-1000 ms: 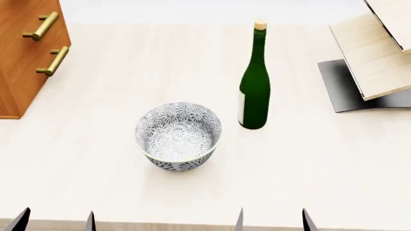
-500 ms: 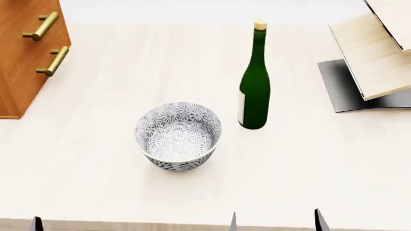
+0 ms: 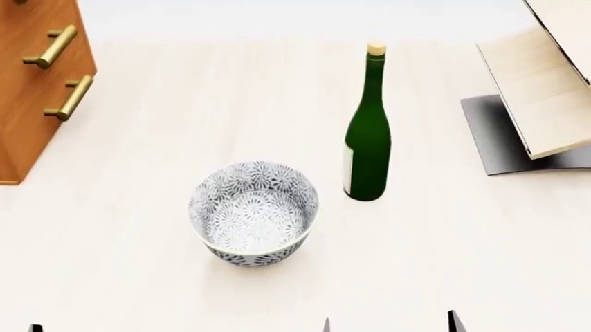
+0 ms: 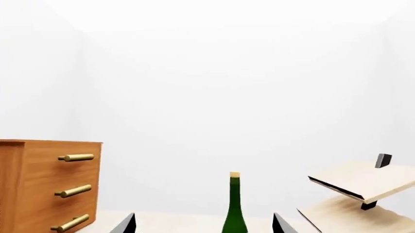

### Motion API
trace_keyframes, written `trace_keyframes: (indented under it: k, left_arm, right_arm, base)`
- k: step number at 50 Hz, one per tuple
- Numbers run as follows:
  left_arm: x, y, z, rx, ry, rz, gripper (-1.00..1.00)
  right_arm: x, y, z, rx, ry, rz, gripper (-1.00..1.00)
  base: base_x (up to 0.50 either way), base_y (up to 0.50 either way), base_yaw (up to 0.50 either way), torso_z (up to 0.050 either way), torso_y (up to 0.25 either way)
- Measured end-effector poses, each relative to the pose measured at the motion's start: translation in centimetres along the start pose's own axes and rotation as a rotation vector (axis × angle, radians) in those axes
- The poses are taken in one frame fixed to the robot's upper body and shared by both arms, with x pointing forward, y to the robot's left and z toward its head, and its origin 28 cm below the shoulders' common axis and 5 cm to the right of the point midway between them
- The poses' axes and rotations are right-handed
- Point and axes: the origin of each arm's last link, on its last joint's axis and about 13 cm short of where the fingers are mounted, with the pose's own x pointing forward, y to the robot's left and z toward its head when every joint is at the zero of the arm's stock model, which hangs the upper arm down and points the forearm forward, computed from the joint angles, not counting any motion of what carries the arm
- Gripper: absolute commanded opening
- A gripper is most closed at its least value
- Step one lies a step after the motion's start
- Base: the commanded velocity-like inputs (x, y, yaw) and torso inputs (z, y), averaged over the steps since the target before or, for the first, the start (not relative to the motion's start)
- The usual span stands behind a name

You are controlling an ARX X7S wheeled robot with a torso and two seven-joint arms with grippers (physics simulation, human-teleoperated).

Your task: Put the wine bottle on the wine rack.

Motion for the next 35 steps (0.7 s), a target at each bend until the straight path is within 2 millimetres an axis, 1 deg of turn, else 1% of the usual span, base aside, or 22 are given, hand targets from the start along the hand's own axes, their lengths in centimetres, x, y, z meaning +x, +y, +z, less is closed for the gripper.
trace_keyframes:
  k: [35]
  left_arm:
    - [-0.19, -0.15, -0.14, 0.008, 0.003, -0.009, 1.0]
  right_arm:
    - [-0.03, -0.18, -0.11, 0.039, 0.019, 0.009, 1.0]
  base:
    - [0.17, 0.0, 0.0, 0.0, 0.0]
